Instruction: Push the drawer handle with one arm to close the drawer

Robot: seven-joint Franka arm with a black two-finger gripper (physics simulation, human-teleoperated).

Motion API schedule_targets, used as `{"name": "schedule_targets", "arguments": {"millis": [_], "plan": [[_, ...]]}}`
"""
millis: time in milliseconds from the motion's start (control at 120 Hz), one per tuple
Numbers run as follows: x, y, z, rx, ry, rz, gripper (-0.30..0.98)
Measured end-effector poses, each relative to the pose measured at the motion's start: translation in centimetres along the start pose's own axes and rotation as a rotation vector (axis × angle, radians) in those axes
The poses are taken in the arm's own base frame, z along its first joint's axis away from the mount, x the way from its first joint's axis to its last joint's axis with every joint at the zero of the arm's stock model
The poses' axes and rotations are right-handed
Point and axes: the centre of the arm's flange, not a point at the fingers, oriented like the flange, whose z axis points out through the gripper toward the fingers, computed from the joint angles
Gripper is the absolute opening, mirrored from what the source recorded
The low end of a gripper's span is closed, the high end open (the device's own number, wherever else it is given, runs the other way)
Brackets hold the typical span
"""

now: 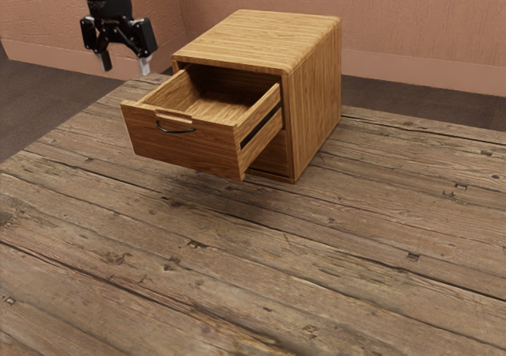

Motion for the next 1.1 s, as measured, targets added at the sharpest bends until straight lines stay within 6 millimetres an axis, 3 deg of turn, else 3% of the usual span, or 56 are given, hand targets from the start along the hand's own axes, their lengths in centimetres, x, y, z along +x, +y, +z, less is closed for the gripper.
{"name": "schedule_targets", "arguments": {"millis": [283,350,425,500,625,725,783,875,1033,1100], "plan": [[-0.3,0.0,0.1,-0.006,-0.021,0.009,0.69],[-3.7,0.0,-5.7,-0.012,0.085,0.014,0.69],[-6.2,1.0,-9.2,-0.015,0.149,0.031,0.69],[-7.2,2.8,-10.2,0.013,0.166,0.060,0.69],[-7.4,5.5,-9.8,0.069,0.150,0.100,0.69],[-7.9,5.1,-7.1,0.068,0.085,0.098,0.69],[-11.5,4.1,-3.6,0.067,0.035,0.090,0.69],[-15.1,3.3,1.6,0.072,0.020,0.077,0.69],[-16.8,2.3,4.7,0.068,0.083,0.043,0.69],[-17.2,2.0,7.4,0.068,0.076,0.020,0.69]]}}
